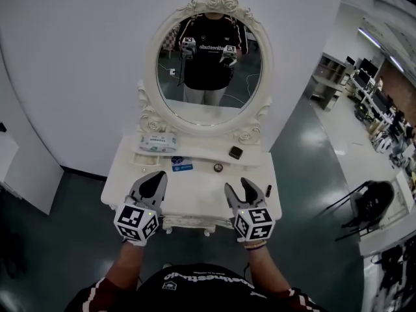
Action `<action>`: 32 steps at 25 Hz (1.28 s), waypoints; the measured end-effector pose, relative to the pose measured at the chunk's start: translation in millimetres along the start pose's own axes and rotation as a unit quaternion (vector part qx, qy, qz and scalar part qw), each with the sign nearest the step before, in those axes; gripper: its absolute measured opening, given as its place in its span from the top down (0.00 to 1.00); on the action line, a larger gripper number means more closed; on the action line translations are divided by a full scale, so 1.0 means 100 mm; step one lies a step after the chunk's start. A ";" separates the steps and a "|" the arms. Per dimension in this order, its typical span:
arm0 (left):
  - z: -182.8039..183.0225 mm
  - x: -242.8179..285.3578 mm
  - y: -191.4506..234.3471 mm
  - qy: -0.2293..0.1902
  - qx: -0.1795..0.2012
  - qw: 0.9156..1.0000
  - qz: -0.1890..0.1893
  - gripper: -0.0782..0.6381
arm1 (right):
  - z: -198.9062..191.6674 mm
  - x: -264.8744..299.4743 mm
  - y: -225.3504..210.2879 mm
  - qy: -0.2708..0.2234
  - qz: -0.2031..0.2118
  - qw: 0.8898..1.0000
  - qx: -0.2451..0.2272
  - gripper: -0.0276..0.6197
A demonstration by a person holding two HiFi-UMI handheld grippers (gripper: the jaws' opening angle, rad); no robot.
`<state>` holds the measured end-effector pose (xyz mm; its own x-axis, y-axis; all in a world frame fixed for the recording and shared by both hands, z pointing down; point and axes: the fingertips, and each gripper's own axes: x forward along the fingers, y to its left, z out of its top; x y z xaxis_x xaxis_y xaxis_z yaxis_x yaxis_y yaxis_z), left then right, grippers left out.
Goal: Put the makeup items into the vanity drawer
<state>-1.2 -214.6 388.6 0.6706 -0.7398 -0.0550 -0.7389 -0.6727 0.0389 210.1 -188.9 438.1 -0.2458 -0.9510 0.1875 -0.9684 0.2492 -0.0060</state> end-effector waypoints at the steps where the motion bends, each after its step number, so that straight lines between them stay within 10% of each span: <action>1: 0.01 -0.01 -0.02 -0.001 0.001 1.000 0.002 0.88 | 0.07 -0.04 -0.02 -0.009 -0.001 1.000 0.002 0.63; 32: 0.10 -0.18 -0.22 -0.008 0.013 1.000 0.020 0.88 | 0.49 -0.37 -0.11 -0.074 -0.020 0.997 0.001 0.95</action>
<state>1.9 -186.2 379.1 0.6396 -0.7656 -0.0693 -0.7667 -0.6418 0.0145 227.4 -165.6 382.7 -0.2101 -0.9768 0.0402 -0.9777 0.2102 -0.0031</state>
